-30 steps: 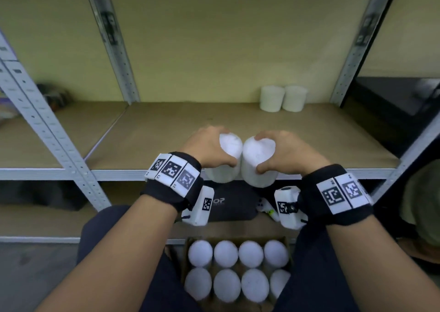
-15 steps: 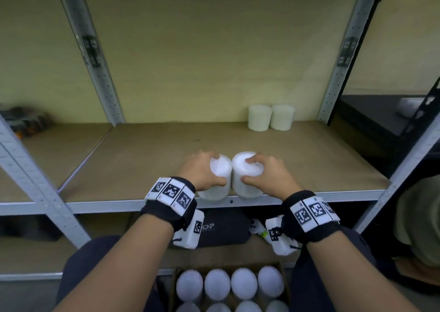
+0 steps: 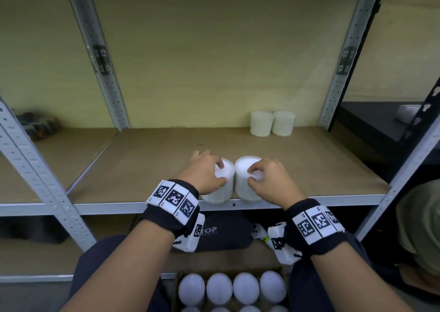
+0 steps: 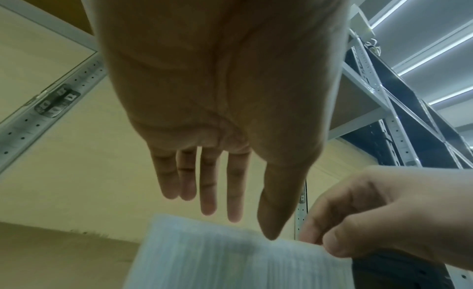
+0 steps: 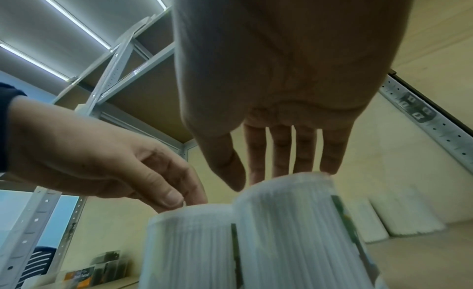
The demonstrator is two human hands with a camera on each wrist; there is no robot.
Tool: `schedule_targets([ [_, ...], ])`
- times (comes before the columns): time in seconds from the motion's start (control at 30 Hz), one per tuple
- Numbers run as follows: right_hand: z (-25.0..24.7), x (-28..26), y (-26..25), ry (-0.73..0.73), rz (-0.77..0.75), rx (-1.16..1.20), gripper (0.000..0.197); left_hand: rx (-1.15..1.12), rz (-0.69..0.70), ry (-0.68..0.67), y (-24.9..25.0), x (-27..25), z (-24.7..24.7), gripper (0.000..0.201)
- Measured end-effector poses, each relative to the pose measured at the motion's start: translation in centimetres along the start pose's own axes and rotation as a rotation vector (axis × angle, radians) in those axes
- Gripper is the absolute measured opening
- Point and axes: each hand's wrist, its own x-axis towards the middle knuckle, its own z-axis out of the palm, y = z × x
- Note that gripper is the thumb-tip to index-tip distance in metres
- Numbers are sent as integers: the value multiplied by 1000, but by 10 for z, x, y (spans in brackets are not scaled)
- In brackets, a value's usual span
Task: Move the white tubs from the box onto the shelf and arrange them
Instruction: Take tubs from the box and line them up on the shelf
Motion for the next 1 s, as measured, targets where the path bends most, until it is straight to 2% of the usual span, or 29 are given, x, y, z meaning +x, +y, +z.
schedule_targets([
  [0.13, -4, 0, -2, -25, 21, 8, 28, -2, 43, -6, 1, -3, 2, 32],
  [0.5, -7, 19, -7, -53, 24, -16, 29, -16, 36, 81, -5, 13, 8, 31],
  [0.83, 2, 88, -1, -50, 42, -9, 28, -46, -30, 97, -16, 75, 4, 30],
  [1.0, 8, 132, 7, -6, 52, -15, 26, -66, -6, 118, -22, 118, 2, 30],
])
